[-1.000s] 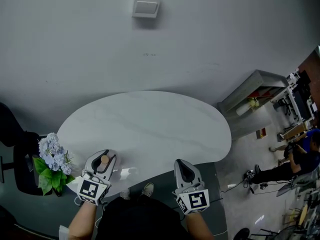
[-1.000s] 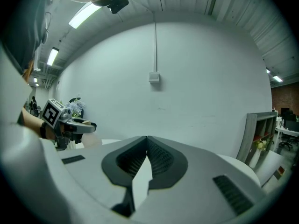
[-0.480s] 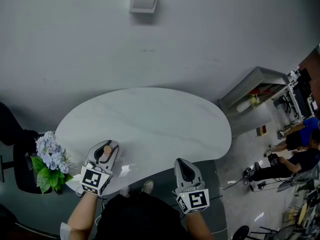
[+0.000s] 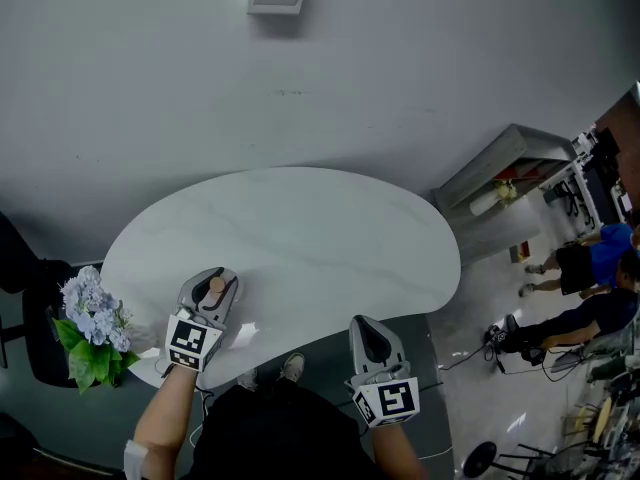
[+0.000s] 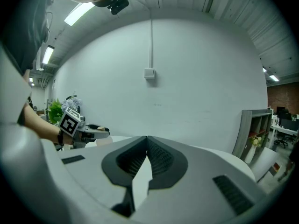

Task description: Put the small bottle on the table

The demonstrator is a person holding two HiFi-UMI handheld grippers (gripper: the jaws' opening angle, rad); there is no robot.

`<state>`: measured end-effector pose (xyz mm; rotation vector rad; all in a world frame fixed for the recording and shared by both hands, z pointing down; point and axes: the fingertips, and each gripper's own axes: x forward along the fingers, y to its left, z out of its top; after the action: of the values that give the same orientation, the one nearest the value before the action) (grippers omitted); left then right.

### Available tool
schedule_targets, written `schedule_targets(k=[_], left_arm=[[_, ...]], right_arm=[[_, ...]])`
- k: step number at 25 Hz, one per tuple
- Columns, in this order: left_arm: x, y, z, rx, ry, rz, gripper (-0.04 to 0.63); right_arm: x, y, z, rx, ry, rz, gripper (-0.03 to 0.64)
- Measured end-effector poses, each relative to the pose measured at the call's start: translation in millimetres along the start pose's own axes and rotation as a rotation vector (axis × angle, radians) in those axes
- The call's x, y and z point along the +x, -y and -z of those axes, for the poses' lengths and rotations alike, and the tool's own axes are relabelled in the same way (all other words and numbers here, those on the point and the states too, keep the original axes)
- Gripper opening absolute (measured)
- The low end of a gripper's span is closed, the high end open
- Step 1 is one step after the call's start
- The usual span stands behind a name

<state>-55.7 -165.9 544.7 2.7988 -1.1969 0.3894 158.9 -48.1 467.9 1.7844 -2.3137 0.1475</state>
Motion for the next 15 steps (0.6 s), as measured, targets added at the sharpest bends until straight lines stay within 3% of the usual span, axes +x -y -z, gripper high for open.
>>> schedule_targets(k=[15], left_arm=[[46,2,67,-0.012,-0.113,0.03,0.112]], right_arm=[[-11,13,12,-0.008,-0.051,0.047,0.006]])
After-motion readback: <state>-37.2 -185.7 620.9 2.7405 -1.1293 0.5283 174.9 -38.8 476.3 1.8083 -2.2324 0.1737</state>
